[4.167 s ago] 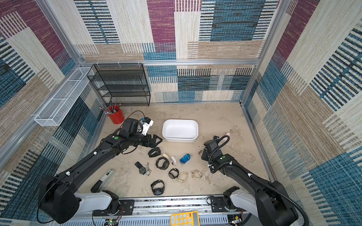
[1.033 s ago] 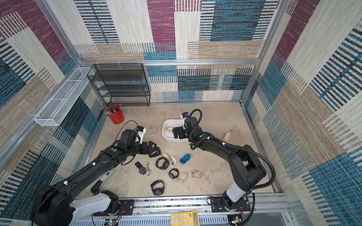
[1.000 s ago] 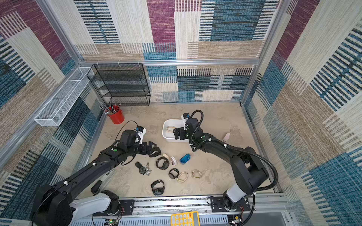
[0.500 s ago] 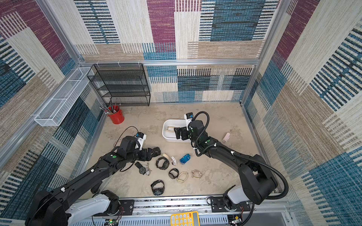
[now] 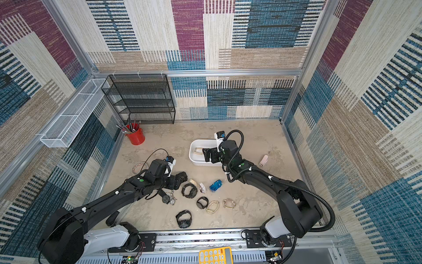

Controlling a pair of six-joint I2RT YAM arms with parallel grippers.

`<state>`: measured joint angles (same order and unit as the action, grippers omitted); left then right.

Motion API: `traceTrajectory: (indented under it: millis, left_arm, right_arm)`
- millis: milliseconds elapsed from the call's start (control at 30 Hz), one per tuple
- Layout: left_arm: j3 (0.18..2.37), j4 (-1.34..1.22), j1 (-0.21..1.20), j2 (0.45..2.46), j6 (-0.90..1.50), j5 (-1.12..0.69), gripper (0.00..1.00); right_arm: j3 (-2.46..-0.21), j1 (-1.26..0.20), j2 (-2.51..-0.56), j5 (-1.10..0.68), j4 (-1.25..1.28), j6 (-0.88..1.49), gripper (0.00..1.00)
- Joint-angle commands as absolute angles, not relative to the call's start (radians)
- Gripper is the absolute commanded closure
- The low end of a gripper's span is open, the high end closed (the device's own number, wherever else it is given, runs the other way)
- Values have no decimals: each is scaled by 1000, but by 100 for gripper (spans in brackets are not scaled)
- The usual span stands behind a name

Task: Put the watch into the storage box
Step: Pick up the item at the center of the board.

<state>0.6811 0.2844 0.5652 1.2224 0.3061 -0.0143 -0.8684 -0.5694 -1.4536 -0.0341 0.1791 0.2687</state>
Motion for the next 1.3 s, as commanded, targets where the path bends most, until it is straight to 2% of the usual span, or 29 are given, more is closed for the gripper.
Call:
traceTrajectory:
  millis: [0, 400, 867, 1100, 1267]
  left_arm:
    - [700, 285, 566, 1245, 272, 9, 24]
    - [753, 273, 566, 1360, 258, 0, 35]
    - [799, 287, 566, 1440, 254, 9, 72]
    - [820, 291, 566, 1442, 263, 13, 84]
    - [841, 290, 566, 1445, 270, 5, 87]
  right_arm:
    - [-874, -569, -1447, -31, 200, 280, 0]
    - [-874, -569, -1440, -43, 196, 274, 0]
    - [-838, -569, -1419, -135, 179, 263, 0]
    - [-777, -571, -1393, -265, 190, 246, 0]
    - [-724, -580, -1356, -362, 221, 233, 0]
